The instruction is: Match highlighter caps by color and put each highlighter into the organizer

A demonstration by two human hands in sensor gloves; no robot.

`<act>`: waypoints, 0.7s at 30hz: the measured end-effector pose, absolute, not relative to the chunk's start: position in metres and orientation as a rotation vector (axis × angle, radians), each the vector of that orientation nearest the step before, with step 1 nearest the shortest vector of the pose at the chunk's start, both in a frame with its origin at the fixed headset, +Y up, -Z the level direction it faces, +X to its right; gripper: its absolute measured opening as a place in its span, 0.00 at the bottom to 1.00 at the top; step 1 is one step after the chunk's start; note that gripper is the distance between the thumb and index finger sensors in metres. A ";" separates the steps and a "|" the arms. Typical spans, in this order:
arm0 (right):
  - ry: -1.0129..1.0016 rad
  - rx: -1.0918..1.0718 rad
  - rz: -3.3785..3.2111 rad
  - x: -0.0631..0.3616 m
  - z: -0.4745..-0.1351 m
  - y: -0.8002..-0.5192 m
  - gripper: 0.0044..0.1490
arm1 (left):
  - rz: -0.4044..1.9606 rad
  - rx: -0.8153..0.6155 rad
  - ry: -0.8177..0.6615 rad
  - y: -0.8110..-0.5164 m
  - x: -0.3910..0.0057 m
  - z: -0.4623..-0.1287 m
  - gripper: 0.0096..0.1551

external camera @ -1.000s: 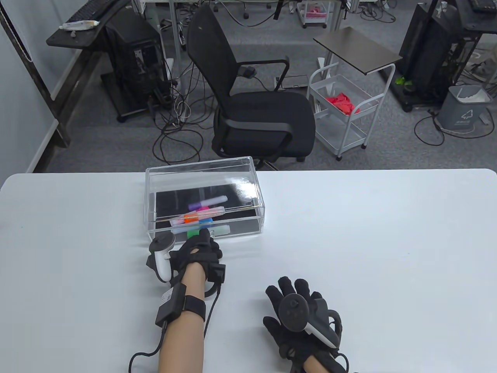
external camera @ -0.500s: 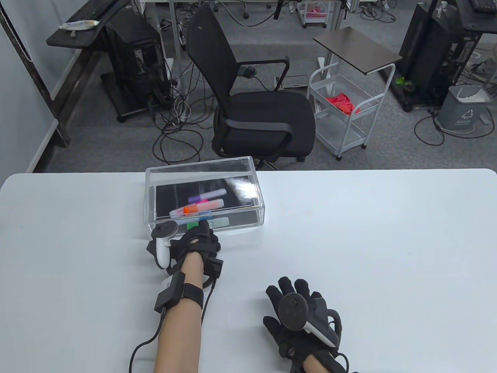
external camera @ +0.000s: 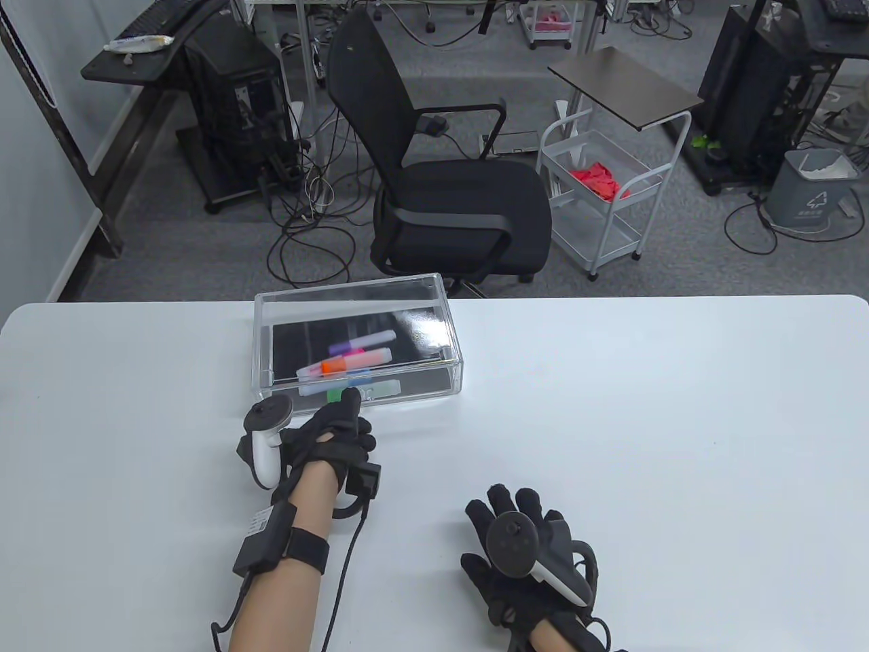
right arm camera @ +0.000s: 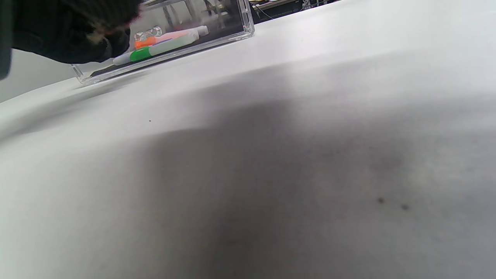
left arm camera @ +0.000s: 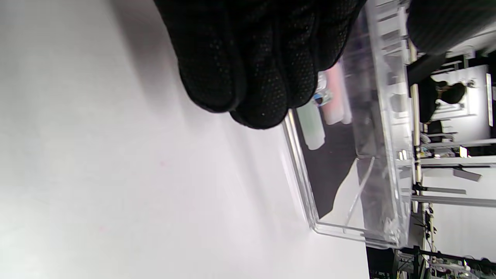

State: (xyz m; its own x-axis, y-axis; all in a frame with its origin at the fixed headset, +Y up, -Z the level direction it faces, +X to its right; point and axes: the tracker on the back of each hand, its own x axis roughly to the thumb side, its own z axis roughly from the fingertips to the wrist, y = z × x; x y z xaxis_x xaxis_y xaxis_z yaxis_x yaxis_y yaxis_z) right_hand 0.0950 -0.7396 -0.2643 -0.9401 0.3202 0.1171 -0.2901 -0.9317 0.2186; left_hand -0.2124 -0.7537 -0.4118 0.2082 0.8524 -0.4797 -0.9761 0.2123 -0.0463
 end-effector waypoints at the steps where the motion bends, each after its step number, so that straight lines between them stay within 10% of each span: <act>1: 0.277 0.218 2.811 0.094 -0.264 -0.739 0.47 | 1.274 -0.350 0.360 -0.746 -0.212 -0.405 0.44; 10: 0.221 0.171 2.814 0.096 -0.260 -0.734 0.47 | 0.907 -0.236 0.017 -0.695 -0.217 -0.341 0.48; 21: 0.174 0.146 2.815 0.096 -0.256 -0.733 0.47 | 0.391 -0.091 -0.065 -0.676 -0.215 -0.261 0.54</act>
